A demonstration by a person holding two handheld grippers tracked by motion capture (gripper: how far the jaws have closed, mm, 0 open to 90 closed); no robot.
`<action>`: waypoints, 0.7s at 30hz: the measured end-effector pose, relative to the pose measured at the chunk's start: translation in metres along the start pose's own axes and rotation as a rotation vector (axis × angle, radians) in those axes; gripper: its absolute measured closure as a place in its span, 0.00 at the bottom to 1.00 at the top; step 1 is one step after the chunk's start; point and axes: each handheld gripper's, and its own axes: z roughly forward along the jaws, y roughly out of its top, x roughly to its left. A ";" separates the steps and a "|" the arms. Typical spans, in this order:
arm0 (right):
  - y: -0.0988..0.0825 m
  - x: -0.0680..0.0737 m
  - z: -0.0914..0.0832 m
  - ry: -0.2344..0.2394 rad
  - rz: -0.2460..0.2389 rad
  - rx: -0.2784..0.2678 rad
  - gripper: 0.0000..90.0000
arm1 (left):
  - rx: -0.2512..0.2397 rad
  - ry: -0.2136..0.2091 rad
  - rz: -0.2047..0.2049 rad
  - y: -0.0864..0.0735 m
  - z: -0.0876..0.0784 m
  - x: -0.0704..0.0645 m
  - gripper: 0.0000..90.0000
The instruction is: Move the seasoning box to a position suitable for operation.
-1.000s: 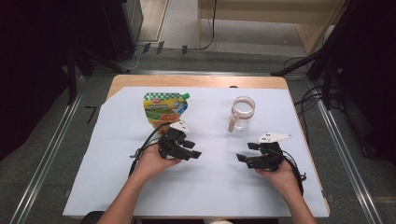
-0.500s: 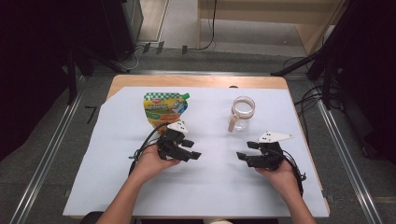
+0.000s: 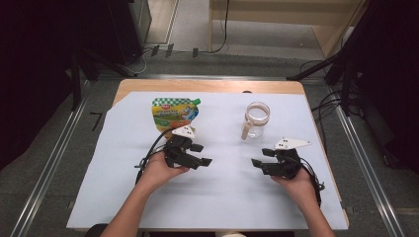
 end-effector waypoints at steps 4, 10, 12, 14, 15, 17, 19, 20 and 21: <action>0.001 0.000 -0.001 0.009 0.009 -0.002 0.47 | 0.012 -0.008 0.005 -0.001 0.000 0.000 0.40; 0.004 -0.007 -0.002 -0.004 0.026 -0.027 0.47 | -0.037 -0.027 0.020 0.000 -0.007 0.001 0.35; 0.005 -0.010 -0.002 -0.025 0.072 -0.013 0.48 | -0.033 -0.015 0.014 0.000 -0.008 0.001 0.36; 0.005 -0.013 -0.002 -0.041 0.070 -0.035 0.48 | -0.026 0.007 0.031 0.001 -0.010 -0.001 0.42; 0.006 -0.013 -0.003 -0.049 0.070 -0.047 0.48 | -0.026 0.009 0.032 0.001 -0.010 -0.002 0.44; 0.006 -0.015 -0.003 -0.050 0.079 -0.070 0.48 | -0.028 0.008 0.032 0.002 -0.010 -0.002 0.45; 0.006 -0.016 -0.003 -0.058 0.081 -0.075 0.48 | -0.029 0.007 0.032 0.002 -0.010 -0.002 0.46; 0.006 -0.017 -0.003 -0.060 0.075 -0.076 0.48 | -0.030 -0.001 0.030 0.002 -0.010 -0.002 0.46; 0.006 -0.017 -0.002 -0.064 0.074 -0.068 0.49 | -0.030 -0.001 0.030 0.002 -0.010 -0.002 0.46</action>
